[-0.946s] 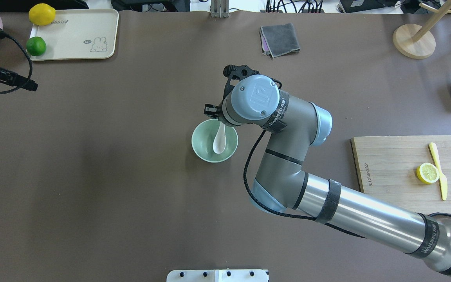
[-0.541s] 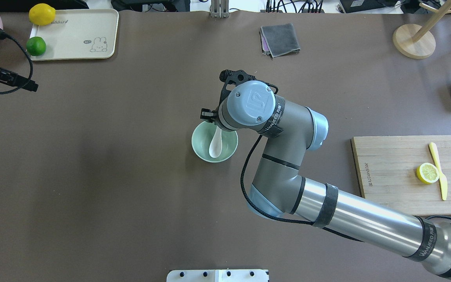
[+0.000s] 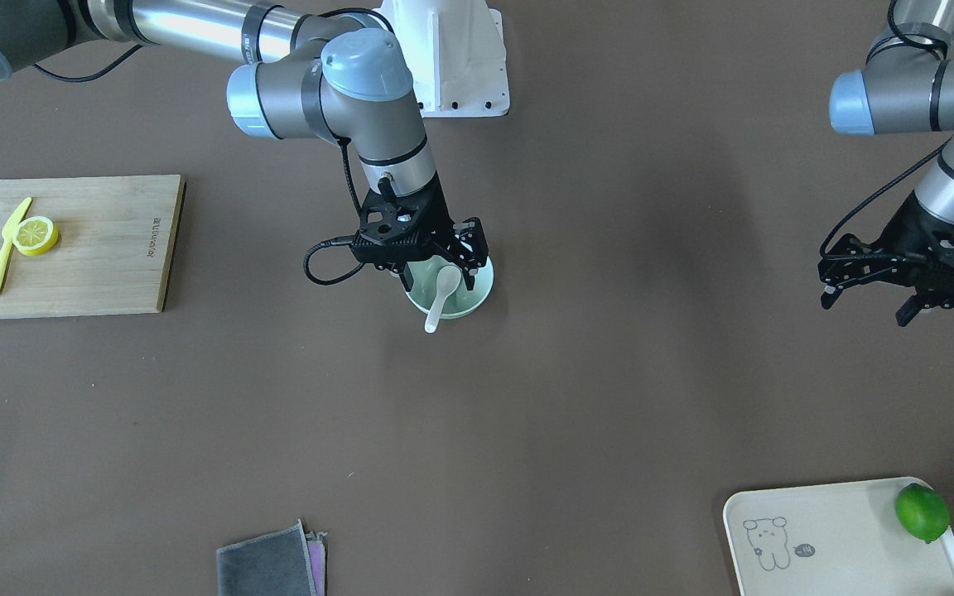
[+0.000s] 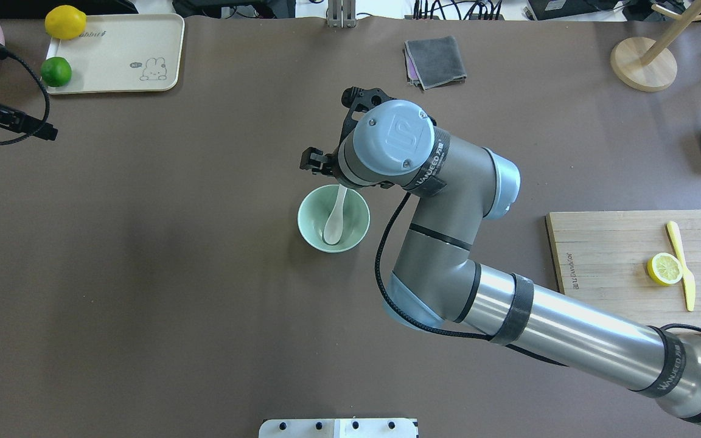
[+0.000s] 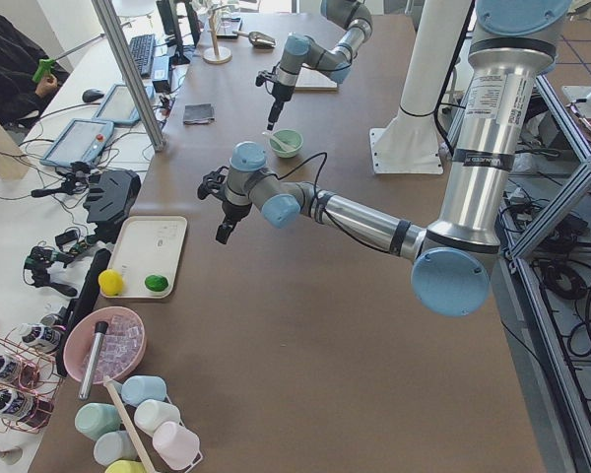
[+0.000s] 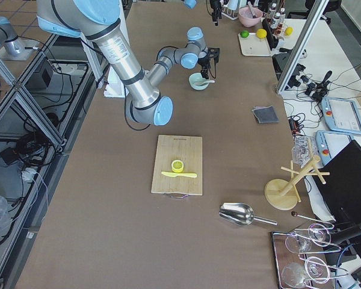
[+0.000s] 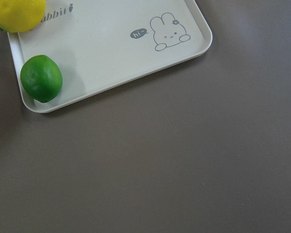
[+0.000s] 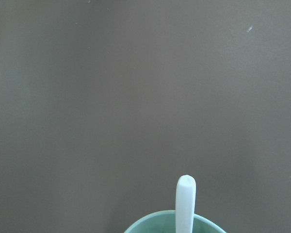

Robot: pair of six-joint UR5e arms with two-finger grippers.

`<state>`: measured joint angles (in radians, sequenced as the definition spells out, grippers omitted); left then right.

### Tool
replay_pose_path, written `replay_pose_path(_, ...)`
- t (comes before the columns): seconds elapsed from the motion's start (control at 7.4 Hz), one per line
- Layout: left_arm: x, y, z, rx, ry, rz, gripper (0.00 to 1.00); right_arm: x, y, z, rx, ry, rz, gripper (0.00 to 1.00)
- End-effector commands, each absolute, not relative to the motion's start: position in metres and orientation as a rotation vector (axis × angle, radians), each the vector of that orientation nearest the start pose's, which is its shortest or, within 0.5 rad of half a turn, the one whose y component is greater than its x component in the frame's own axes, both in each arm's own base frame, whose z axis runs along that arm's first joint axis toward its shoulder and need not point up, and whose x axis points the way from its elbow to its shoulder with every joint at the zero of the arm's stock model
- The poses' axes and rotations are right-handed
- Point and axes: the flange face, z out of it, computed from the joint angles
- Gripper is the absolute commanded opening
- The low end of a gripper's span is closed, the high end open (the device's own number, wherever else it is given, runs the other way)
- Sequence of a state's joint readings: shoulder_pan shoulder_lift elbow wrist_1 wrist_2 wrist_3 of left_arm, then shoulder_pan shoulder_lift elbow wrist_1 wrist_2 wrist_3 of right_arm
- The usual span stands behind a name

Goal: Place spoon in bowl

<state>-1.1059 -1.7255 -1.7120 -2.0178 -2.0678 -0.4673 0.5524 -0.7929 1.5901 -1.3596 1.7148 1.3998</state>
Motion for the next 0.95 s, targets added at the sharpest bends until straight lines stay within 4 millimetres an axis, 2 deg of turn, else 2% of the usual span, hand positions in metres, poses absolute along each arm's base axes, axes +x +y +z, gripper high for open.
replay_pose_path(0.0, 0.143, -0.551, 0.484, 0.462, 0.701, 0.223, 0.98, -0.46, -0.484, 0.162, 0.221, -0.958, 0.158, 1.0)
replay_pose_path(0.14, 0.121, -0.549, 0.496, 0.482, 0.668, 0.27, 0.98, -0.41, -0.497, 0.197, 0.191, -0.955, 0.121, 1.0)
replay_pose_path(0.27, 0.096, -0.543, 0.51, 0.475, 0.654, 0.238, 0.98, -0.355, -0.518, 0.23, 0.185, -0.947, 0.076, 1.0)
replay_pose_path(0.41, 0.08, -0.542, 0.515, 0.476, 0.659, 0.247, 0.98, -0.3, -0.525, 0.272, 0.203, -0.922, 0.016, 1.0)
replay_pose_path(0.54, 0.059, -0.54, 0.521, 0.482, 0.666, 0.269, 0.98, -0.252, -0.528, 0.317, 0.214, -0.87, 0.053, 1.0)
replay_pose_path(0.68, 0.041, -0.531, 0.532, 0.466, 0.686, 0.248, 0.98, -0.214, -0.533, 0.349, 0.201, -0.84, 0.117, 1.0)
replay_pose_path(0.81, 0.03, -0.524, 0.537, 0.454, 0.717, 0.234, 0.98, -0.171, -0.544, 0.366, 0.23, -0.814, 0.092, 1.0)
